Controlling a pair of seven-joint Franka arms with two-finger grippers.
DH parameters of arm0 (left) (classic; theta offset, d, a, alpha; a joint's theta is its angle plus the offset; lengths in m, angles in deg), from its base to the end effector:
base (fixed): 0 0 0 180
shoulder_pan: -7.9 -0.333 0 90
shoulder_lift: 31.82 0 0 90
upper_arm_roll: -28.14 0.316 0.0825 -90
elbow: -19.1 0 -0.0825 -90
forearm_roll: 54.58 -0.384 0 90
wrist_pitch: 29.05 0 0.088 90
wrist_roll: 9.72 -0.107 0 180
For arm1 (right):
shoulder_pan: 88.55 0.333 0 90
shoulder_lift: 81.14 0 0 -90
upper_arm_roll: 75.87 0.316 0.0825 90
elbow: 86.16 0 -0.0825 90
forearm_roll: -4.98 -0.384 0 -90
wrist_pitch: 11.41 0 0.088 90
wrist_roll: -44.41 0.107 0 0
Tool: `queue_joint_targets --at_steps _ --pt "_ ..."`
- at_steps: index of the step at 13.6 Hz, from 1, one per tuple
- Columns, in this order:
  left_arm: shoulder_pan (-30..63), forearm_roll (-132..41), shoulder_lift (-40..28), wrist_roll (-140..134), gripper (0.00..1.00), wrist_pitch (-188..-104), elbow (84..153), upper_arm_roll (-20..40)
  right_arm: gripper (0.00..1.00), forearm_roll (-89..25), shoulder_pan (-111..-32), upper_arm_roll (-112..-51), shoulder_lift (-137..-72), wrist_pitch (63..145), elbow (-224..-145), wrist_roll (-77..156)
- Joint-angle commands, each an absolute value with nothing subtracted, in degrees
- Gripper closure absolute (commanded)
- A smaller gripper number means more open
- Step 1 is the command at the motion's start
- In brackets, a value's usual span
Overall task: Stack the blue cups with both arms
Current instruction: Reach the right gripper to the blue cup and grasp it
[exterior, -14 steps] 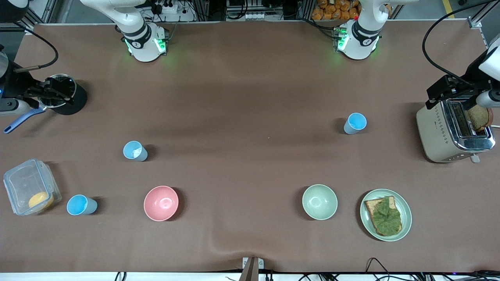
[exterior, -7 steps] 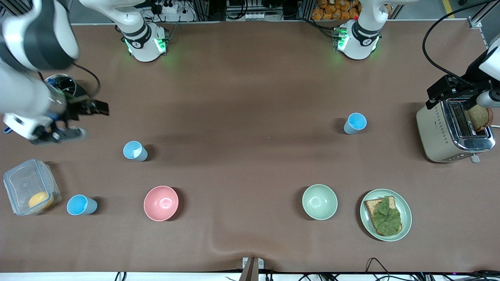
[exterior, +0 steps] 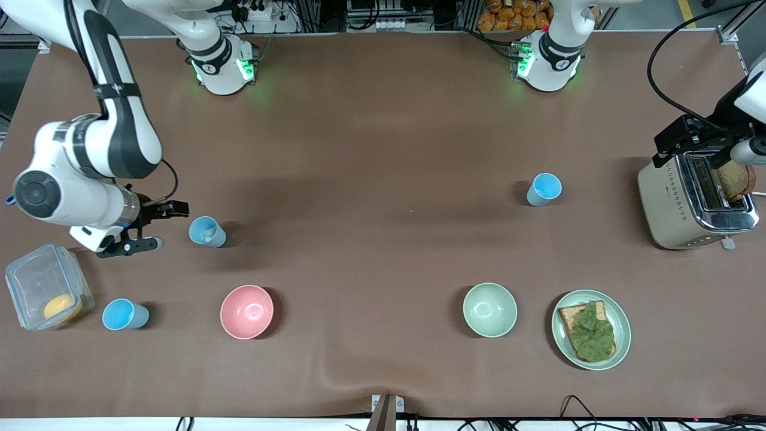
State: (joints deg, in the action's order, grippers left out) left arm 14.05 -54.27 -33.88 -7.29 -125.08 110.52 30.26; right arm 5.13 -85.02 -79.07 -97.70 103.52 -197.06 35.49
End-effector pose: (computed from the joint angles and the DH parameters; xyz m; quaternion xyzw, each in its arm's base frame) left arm 0.5526 -0.0391 0.6425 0.9982 -0.0138 0.0579 0.0066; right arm 0.5868 0.0044 0.3210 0.9907 0.0811 -0.1093 0.0010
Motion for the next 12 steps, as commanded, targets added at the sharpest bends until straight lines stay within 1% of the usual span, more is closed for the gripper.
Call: queue_joint_targets --at_steps 1,2,3,4,5,8,9,12 --pt "13.97 -54.67 -33.49 -7.09 0.00 -125.03 109.53 30.16 0.00 5.60 -85.30 -78.42 -99.06 109.95 -201.38 34.83" --pt "13.97 -54.67 -33.49 -7.09 0.00 -125.03 109.53 30.16 0.00 5.60 -85.30 -78.42 -100.12 110.49 -201.47 34.83" --pt "13.97 -54.67 -33.49 -7.17 0.00 -125.03 109.53 30.16 0.03 5.60 -85.21 -78.42 -101.34 111.98 -201.47 34.83" --pt "13.97 -54.67 -33.49 -7.18 0.00 -125.03 109.53 30.16 0.15 5.60 -85.39 -78.42 -102.84 114.25 -201.38 34.83" --pt "13.97 -54.67 -33.49 -7.18 0.00 -125.03 109.53 30.16 0.30 5.60 -85.30 -78.42 -103.72 116.10 -201.30 34.83" --pt "13.97 -54.67 -33.49 -7.26 0.00 -125.03 109.53 30.16 0.86 5.51 -85.30 -78.42 -105.31 118.23 -200.94 35.01" --pt "13.97 -54.67 -33.49 -7.26 0.00 -125.03 109.53 30.16 1.00 5.60 -85.21 -78.42 -105.57 117.97 -200.94 35.01" --pt "13.97 -54.67 -33.49 -7.26 0.00 -125.03 109.53 30.16 1.00 5.51 -85.30 -78.33 -105.66 117.09 -200.16 35.10"
